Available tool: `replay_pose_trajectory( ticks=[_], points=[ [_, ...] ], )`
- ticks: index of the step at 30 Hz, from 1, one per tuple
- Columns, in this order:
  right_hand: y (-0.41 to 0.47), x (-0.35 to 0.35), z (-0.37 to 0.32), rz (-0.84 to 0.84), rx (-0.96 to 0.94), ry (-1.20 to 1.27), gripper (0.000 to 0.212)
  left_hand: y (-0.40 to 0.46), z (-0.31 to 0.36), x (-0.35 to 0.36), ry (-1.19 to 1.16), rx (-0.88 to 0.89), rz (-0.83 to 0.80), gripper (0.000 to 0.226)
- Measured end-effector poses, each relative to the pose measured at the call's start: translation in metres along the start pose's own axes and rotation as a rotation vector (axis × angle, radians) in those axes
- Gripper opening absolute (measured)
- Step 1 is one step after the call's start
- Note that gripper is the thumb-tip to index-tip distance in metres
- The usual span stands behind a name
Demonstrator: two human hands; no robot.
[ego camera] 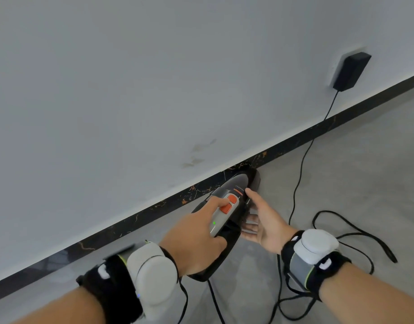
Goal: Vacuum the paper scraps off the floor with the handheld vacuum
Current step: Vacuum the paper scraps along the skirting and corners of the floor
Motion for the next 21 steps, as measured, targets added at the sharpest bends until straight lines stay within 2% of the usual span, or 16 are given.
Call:
replay_pose_trajectory(
  ticks=[5, 9, 12, 15, 18, 21],
  points=[
    [-0.009, -0.003, -0.011, 0.029, 0.001, -0.013, 0.056, 0.011, 0.009, 0.0, -0.059, -0.005, -0.088, 0.06],
    [-0.03, 0.002, -0.006, 0.089, 0.042, -0.067, 0.049, 0.008, 0.009, 0.001, -0.349, -0.172, -0.19, 0.041],
    [-0.037, 0.012, 0.002, 0.125, 0.045, -0.164, 0.045, 0.003, -0.002, 0.013, -0.495, -0.371, -0.226, 0.058],
    [-0.035, 0.018, 0.009, 0.151, 0.002, -0.23, 0.04, 0.009, -0.018, 0.028, -0.737, -0.447, -0.315, 0.081],
    [-0.033, 0.019, 0.017, 0.149, -0.029, -0.297, 0.045, 0.015, -0.033, 0.039, -0.893, -0.461, -0.457, 0.077],
    [-0.041, 0.026, 0.016, 0.157, -0.032, -0.367, 0.047, 0.012, -0.037, 0.041, -0.918, -0.438, -0.459, 0.073]
  ],
)
Point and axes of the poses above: each hand's wrist, its own y-axis towards the middle knuckle, its own x-axis out of the palm, z = x × y, the point moved 2 cm from there along y, towards the middle knuckle, and after that the axes turned 12 degrees about y, right-handed, at the moved point
